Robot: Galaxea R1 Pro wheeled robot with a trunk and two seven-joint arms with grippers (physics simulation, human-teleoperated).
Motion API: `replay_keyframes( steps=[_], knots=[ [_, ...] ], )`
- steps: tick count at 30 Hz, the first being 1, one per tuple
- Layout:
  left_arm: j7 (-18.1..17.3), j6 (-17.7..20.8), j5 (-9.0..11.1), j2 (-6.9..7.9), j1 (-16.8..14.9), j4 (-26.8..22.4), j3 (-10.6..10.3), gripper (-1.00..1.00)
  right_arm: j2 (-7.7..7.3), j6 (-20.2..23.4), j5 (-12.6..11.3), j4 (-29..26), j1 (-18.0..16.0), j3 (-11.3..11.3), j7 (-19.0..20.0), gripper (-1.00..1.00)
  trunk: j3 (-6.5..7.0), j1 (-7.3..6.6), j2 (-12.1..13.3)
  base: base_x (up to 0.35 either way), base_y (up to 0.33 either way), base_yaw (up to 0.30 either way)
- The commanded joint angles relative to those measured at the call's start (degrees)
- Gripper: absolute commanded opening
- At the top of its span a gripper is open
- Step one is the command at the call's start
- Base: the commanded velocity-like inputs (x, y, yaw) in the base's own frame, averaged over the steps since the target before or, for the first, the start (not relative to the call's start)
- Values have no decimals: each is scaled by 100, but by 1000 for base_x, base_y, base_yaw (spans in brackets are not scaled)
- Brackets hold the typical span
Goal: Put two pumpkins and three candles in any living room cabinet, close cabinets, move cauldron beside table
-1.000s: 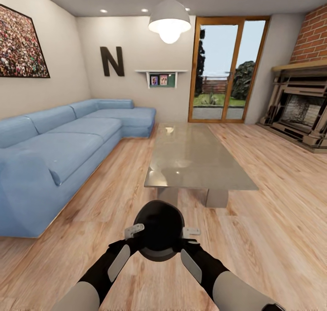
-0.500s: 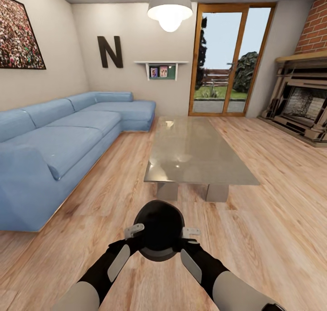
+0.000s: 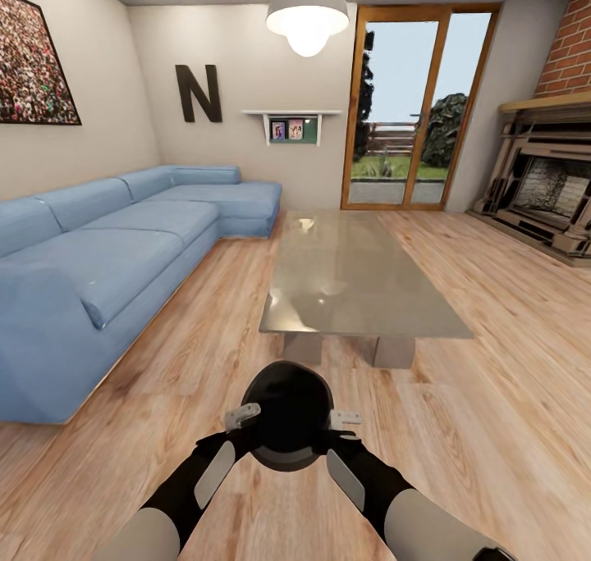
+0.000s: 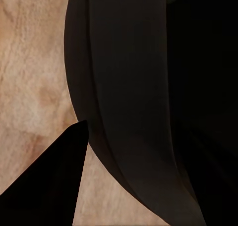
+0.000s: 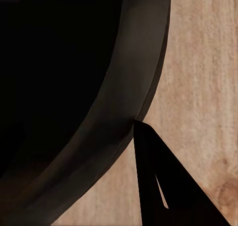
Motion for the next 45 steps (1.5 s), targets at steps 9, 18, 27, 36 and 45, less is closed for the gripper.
replay_keyframes(
  steps=[9,18,27,36,45],
  knots=[
    [85,-1,190,69,-8,-205,-88,-100,-81,8,-118,-6,-5,180,296,-100,-5,-2,-3,41,0,0],
    [85,-1,190,69,-9,-205,-88,-100,-81,8,-118,-6,-5,180,296,-100,-5,-2,-3,1,0,0],
    [85,-1,190,69,-9,-205,-88,-100,-81,8,-118,-6,-5,172,291,-100,-205,21,-15,0,0,0],
    [85,-1,190,69,-7,-205,-88,-100,-81,8,-121,-2,-5,172,288,-100,-404,45,-27,0,0,0],
    [85,-1,190,69,-8,-205,-88,-100,-81,8,-118,-2,-5,172,288,-100,-603,68,-39,0,0,0]
  ],
)
